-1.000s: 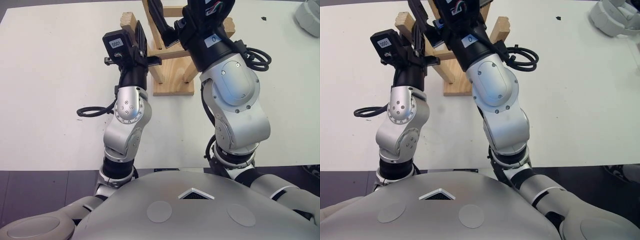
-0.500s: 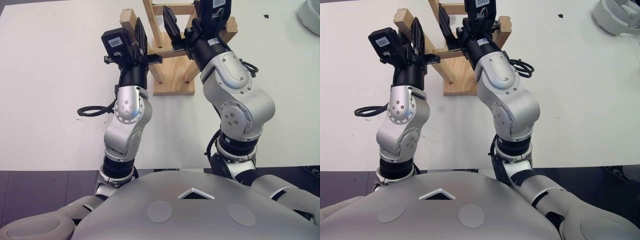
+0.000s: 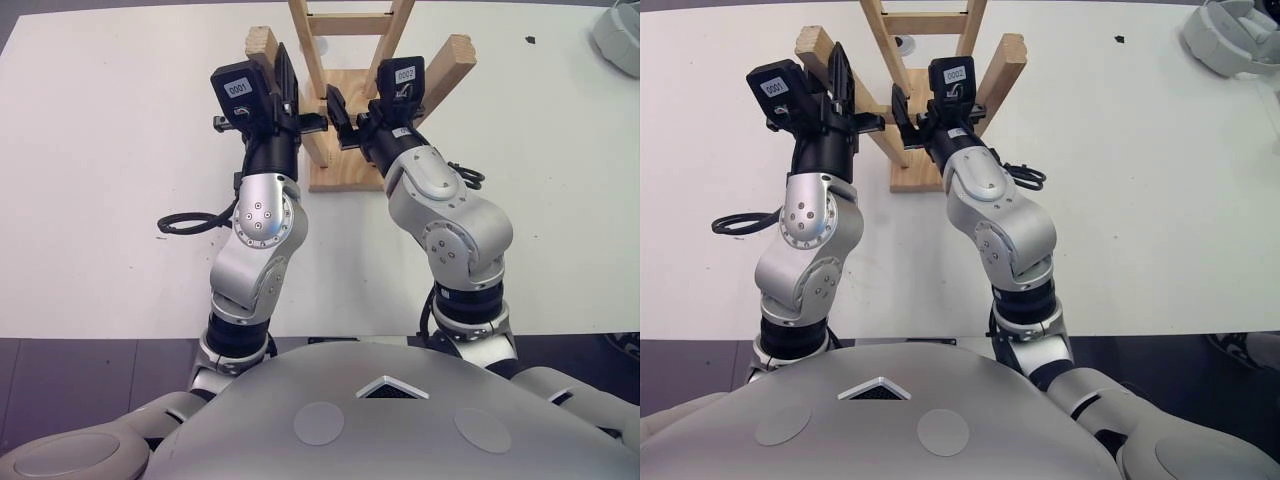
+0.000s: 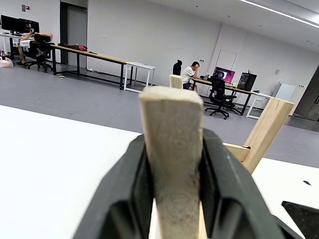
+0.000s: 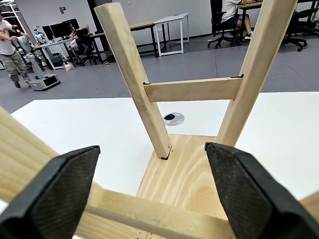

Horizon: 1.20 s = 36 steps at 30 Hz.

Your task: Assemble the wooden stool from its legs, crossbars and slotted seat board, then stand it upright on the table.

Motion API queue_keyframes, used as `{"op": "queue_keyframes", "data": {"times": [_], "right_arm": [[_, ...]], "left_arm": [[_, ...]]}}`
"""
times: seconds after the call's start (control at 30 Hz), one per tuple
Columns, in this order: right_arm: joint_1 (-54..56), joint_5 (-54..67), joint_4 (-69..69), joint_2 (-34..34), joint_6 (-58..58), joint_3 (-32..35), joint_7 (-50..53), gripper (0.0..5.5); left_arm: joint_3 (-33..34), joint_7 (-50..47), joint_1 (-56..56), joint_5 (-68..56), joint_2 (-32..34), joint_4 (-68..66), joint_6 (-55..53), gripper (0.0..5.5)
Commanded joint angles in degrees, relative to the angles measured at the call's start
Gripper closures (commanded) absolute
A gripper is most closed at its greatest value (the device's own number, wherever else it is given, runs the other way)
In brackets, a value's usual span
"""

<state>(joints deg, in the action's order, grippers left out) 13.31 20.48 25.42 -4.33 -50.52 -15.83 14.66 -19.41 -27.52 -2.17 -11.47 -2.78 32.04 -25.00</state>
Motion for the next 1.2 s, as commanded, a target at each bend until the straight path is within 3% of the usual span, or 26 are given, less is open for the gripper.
{"op": "queue_keyframes", "data": {"times": [0.03,0.33,0.43,0.53,0.67,0.87,1.0,1.2], "right_arm": [[-7.3,1.5,-5.1,-5.9,-0.6,-0.8,-0.6,1.56],[9.4,-16.3,8.8,6.8,15.8,-9.6,-7.6,1.56],[17.2,-21.6,14.3,12.2,13.4,-3.3,-9.6,1.56],[23.1,-23.0,15.9,19.7,10.4,11.3,-11.7,1.56],[16.9,-25.7,12.7,28.0,8.5,20.4,-14.9,1.56],[2.4,-22.7,13.3,23.8,-5.0,15.6,-18.4,1.56],[5.0,-22.2,14.6,19.9,-7.6,8.9,-18.8,1.56],[7.1,-23.1,14.2,19.0,-10.4,5.8,-19.1,1.56]], "left_arm": [[-1.0,-1.4,3.0,-1.9,-8.0,-4.0,-5.5,4.46],[-0.4,-1.0,2.1,-2.0,-7.8,-5.4,-4.6,4.46],[-0.3,-1.1,1.8,-2.0,-7.5,-5.6,-4.2,4.46],[0.1,-1.2,1.6,-1.9,-7.4,-6.0,-3.7,4.46],[0.4,-1.0,1.2,-1.8,-7.3,-6.7,-3.3,4.46],[0.3,-0.6,0.5,-1.8,-7.1,-7.4,-3.6,4.46],[-0.3,-0.4,0.7,-1.5,-6.4,-7.6,-5.1,4.46],[-2.2,1.0,0.5,-1.4,-6.0,-7.9,-6.4,4.46]]}}
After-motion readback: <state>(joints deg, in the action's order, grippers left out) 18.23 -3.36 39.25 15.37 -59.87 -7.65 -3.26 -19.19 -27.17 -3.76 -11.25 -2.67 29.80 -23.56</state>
